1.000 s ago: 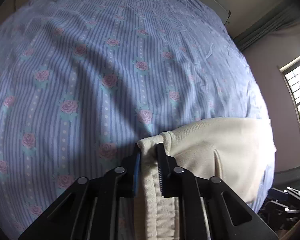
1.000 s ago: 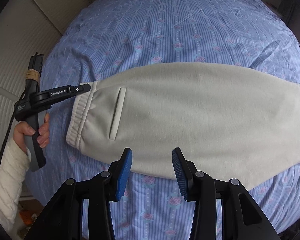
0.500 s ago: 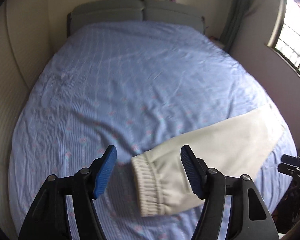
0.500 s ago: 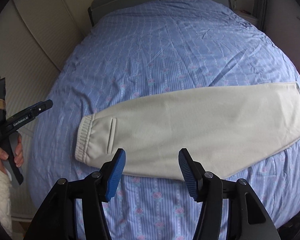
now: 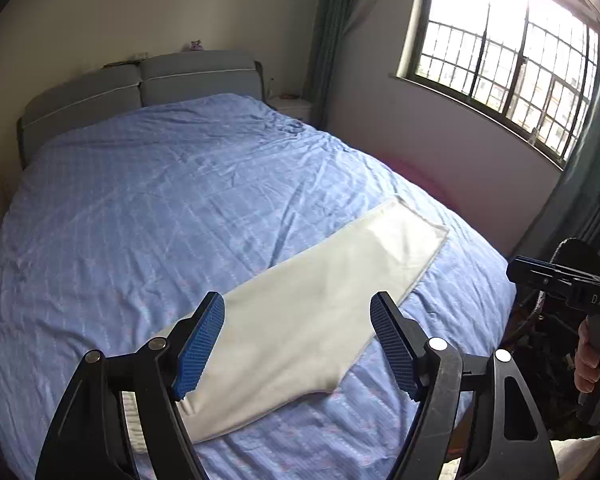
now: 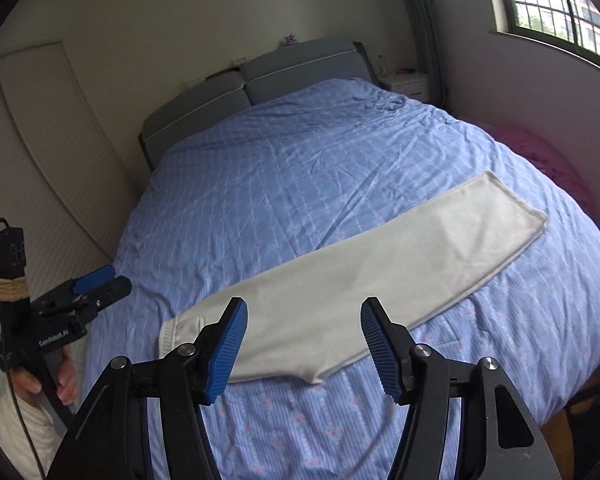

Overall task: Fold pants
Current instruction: 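Open both grippers and smooth the folded trousers into a rectangle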

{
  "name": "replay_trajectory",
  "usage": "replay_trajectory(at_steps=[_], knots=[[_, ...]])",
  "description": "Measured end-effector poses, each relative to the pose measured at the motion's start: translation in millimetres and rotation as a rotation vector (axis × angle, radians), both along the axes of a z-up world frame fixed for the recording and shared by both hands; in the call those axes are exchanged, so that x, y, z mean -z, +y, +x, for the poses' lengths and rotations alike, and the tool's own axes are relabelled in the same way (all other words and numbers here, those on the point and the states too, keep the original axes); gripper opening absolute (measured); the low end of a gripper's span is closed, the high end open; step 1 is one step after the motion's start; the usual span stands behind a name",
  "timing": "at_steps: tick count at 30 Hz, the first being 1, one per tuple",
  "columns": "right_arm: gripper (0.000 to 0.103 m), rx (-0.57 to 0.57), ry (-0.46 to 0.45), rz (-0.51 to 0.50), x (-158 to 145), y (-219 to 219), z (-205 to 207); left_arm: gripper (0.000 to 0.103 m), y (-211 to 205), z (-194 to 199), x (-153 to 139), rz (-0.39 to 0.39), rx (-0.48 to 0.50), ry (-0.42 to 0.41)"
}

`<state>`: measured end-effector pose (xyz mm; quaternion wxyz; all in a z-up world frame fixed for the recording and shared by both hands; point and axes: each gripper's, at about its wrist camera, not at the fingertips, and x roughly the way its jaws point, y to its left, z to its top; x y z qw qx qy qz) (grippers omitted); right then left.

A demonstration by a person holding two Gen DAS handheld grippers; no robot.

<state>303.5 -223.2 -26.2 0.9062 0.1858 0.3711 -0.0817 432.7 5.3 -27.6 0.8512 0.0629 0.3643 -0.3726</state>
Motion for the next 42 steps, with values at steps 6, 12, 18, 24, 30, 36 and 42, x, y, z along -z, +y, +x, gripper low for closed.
replay_trajectory(at_steps=[6, 12, 18, 24, 30, 36, 42], knots=[[0.064, 0.165, -0.054, 0.009, -20, -71, -43, 0.076, -79, -19, -24, -0.033, 0.109, -0.029], [0.071, 0.263, -0.100, -0.013, -21, -153, -66, 0.079, -171, -26, -43, -0.063, 0.141, -0.069], [0.072, 0.230, -0.089, 0.040, -2, -267, -55, 0.081, -275, -15, -34, -0.070, 0.080, -0.057], [0.072, 0.260, -0.032, 0.170, 33, -373, -36, 0.081, -370, 22, -12, 0.011, 0.076, -0.039], [0.072, 0.364, -0.017, 0.239, 79, -432, -12, 0.081, -448, 72, 16, 0.079, 0.179, -0.007], [0.072, 0.494, 0.015, 0.322, 146, -468, 17, 0.081, -521, 133, 77, 0.166, 0.296, 0.065], [0.072, 0.644, 0.038, 0.428, 214, -494, 35, 0.080, -589, 189, 158, 0.247, 0.385, 0.176]])
